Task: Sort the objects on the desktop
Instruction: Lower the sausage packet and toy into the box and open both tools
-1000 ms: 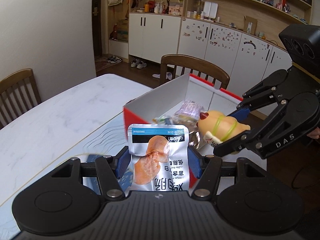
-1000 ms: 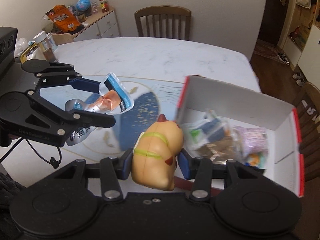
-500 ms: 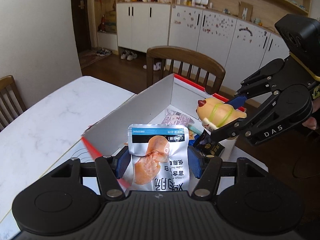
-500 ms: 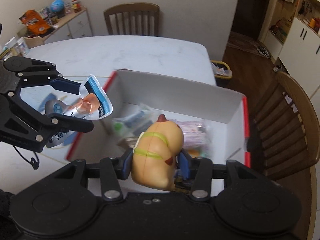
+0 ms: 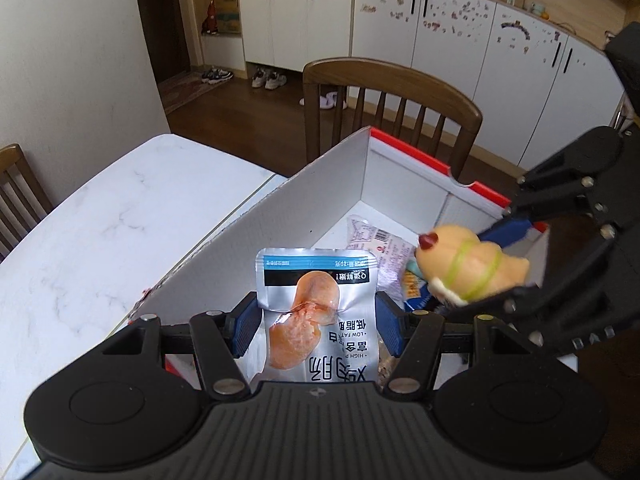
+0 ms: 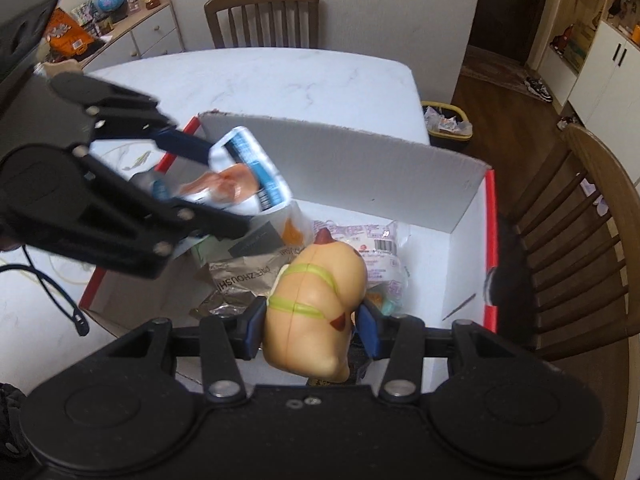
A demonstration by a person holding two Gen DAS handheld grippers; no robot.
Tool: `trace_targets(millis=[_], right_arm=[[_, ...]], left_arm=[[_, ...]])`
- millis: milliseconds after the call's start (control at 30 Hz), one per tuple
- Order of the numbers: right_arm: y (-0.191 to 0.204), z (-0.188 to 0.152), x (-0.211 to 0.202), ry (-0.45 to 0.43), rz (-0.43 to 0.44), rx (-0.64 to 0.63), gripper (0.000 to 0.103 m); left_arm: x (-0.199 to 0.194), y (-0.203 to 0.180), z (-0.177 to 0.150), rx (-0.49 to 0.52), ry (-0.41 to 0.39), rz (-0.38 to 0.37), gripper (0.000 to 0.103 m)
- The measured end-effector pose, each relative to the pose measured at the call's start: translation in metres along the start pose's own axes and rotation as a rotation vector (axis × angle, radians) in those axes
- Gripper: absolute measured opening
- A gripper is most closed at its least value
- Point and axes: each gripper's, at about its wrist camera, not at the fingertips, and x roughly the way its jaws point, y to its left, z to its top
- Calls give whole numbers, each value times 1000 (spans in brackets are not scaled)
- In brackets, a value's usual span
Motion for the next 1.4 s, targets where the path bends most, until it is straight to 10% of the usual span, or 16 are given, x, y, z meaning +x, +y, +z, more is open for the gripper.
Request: trace_targets(millis=[1100,1400], right_arm=[[4,-8,40,157,68,-25,59],[2,3,23,171,58,-61,67]], left_arm=[[60,3,0,14,182,-44,63],[40,8,9,10,144,-52,82]])
